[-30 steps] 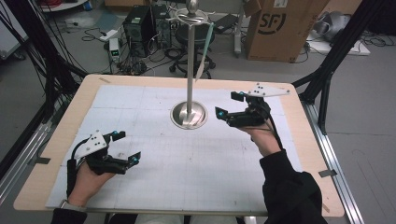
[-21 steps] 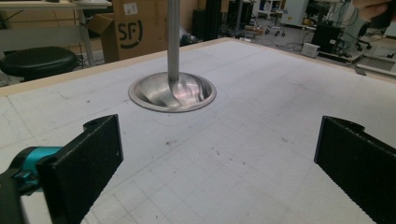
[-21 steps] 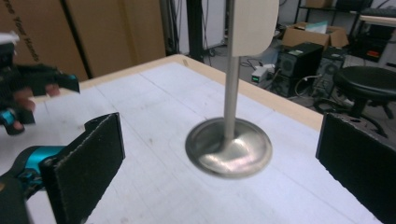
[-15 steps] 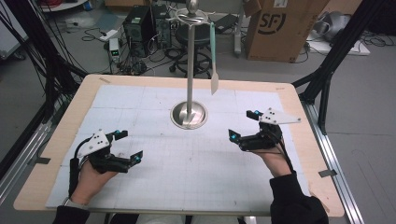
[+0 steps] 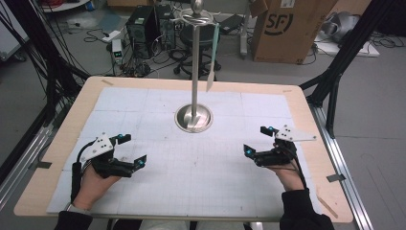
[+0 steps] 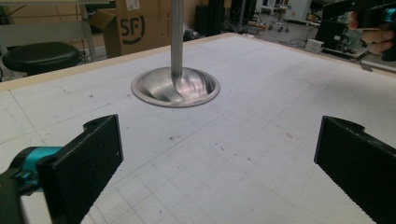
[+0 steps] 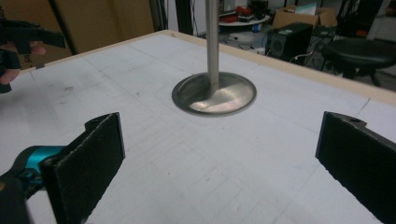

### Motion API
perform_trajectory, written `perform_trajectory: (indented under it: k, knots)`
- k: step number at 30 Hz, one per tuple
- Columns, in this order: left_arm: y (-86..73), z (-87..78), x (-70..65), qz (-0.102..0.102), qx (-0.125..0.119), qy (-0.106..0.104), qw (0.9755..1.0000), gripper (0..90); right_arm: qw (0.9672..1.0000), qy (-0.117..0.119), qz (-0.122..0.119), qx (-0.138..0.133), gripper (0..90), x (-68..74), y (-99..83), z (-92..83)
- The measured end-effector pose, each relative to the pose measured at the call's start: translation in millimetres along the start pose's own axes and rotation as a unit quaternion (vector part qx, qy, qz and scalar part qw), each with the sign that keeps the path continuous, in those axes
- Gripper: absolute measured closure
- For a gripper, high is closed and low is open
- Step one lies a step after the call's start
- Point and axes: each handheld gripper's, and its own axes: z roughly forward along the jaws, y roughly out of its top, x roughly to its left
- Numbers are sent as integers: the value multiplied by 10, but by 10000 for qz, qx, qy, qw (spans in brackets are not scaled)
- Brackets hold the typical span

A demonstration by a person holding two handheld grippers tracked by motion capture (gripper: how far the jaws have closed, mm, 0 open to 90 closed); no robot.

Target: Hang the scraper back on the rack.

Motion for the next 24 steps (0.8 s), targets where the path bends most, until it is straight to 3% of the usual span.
perform_trajectory:
  k: [7,17,24]
  knots:
    - [-21,13,17,-13,92,23,10000,17,9998,-64,173,82,4,-75,-214,-76]
    - [-30,13,22,-21,151,72,9999,17,9994,-163,301,-97,4,-183,-377,-323]
    - [-38,14,56,-181,117,58,9998,17,9986,-235,412,-225,5,-222,-422,-412]
